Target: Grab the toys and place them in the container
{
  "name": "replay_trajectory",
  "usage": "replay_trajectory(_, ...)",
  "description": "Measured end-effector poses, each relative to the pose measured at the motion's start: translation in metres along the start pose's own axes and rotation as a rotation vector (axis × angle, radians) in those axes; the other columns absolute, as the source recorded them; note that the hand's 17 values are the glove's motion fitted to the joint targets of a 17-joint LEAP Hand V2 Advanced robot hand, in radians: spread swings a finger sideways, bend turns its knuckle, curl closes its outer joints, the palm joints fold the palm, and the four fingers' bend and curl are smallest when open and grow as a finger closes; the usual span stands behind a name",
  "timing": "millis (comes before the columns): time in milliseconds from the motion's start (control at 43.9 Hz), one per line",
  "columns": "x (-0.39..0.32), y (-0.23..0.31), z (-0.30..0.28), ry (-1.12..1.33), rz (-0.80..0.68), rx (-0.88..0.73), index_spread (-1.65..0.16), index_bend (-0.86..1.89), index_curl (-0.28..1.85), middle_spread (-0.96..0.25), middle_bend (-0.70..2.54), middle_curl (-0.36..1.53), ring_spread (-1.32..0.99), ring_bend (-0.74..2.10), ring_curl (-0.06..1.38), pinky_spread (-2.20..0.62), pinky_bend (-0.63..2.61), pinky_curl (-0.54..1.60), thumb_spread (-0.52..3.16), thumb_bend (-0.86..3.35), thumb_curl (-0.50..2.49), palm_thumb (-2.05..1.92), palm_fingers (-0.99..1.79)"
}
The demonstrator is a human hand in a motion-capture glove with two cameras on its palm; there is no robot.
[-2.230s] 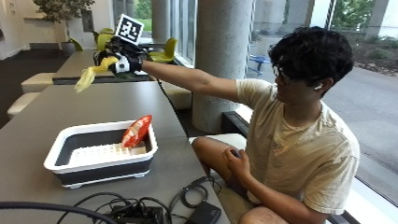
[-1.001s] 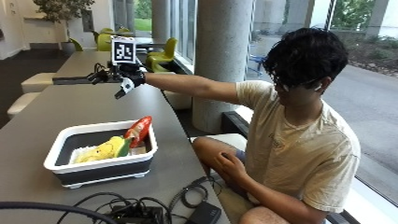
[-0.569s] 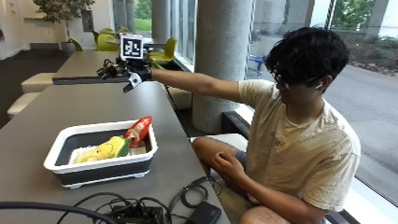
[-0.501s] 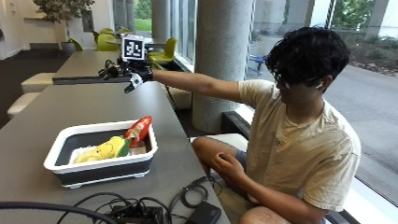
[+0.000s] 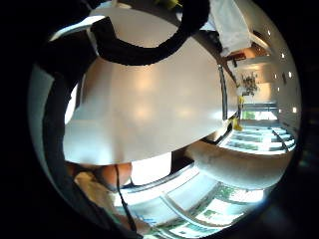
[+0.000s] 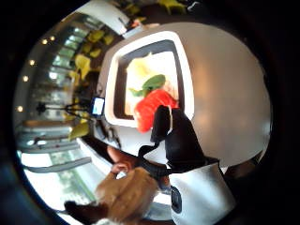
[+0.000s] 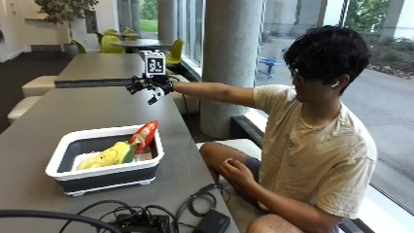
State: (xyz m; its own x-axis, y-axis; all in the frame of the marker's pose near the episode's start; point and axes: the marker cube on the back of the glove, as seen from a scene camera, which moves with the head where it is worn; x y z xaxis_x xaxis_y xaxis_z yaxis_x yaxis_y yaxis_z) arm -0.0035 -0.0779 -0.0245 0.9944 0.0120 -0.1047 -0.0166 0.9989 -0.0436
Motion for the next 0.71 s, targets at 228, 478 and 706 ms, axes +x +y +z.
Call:
replay_trajectory(228,-0.008,0.04,0.015,-0.122,0.077,0.034,-0.33,0.18,0.41,-0.05,0.17,0.34,-0.15,0.53,0.44,-0.07,1.08,0.36,1.37,-0.01,0.43,0.11,-0.01)
replay_trajectory(478,0.02,0.071,0.032,0.012,0.033,-0.047,-0.33,0.18,0.41,-0.05,0.17,0.33,-0.15,0.53,0.44,-0.06,1.08,0.36,1.38,-0.01,0.4,0.11,-0.01)
replay_trajectory(706,0.045,0.09,0.041,0.055,0.055,-0.037,-0.33,0.16,0.4,-0.04,0.16,0.32,-0.14,0.52,0.44,-0.05,1.1,0.36,1.38,-0.01,0.39,0.12,-0.05)
